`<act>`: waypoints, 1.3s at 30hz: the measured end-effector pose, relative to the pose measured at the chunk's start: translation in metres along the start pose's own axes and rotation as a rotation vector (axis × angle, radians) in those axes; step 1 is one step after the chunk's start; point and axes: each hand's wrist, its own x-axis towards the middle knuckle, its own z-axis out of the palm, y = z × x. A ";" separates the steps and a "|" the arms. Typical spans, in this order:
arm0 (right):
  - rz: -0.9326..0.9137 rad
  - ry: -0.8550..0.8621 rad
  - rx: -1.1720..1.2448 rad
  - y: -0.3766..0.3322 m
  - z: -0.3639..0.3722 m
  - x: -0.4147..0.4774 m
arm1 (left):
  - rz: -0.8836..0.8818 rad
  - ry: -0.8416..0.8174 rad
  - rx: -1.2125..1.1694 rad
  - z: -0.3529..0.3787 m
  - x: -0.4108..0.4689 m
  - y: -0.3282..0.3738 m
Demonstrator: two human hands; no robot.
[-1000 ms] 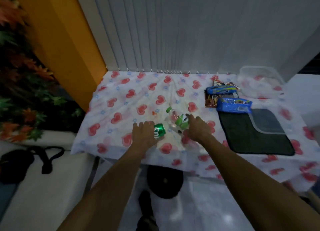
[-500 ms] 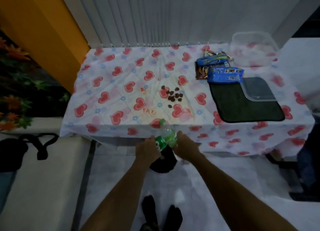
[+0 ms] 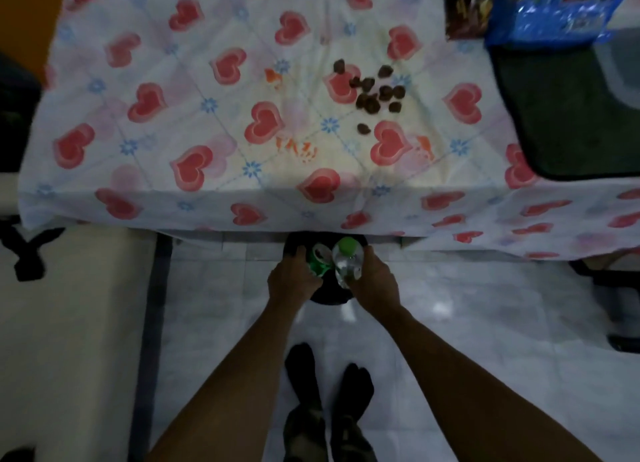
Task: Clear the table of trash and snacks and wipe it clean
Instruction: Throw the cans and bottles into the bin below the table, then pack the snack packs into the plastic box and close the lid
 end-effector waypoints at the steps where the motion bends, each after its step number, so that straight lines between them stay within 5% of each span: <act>1: 0.001 0.005 0.008 -0.001 0.003 0.003 | -0.004 0.003 -0.010 0.001 0.004 0.000; 8: 0.011 -0.021 0.059 -0.006 0.012 0.016 | 0.054 0.017 -0.111 0.000 0.014 0.007; 20: -0.086 0.010 -0.140 -0.033 -0.041 0.005 | 0.212 0.153 0.101 -0.051 -0.021 0.039; 39: -0.190 0.297 -0.290 -0.116 -0.314 -0.079 | 0.481 0.491 0.227 -0.247 -0.179 0.196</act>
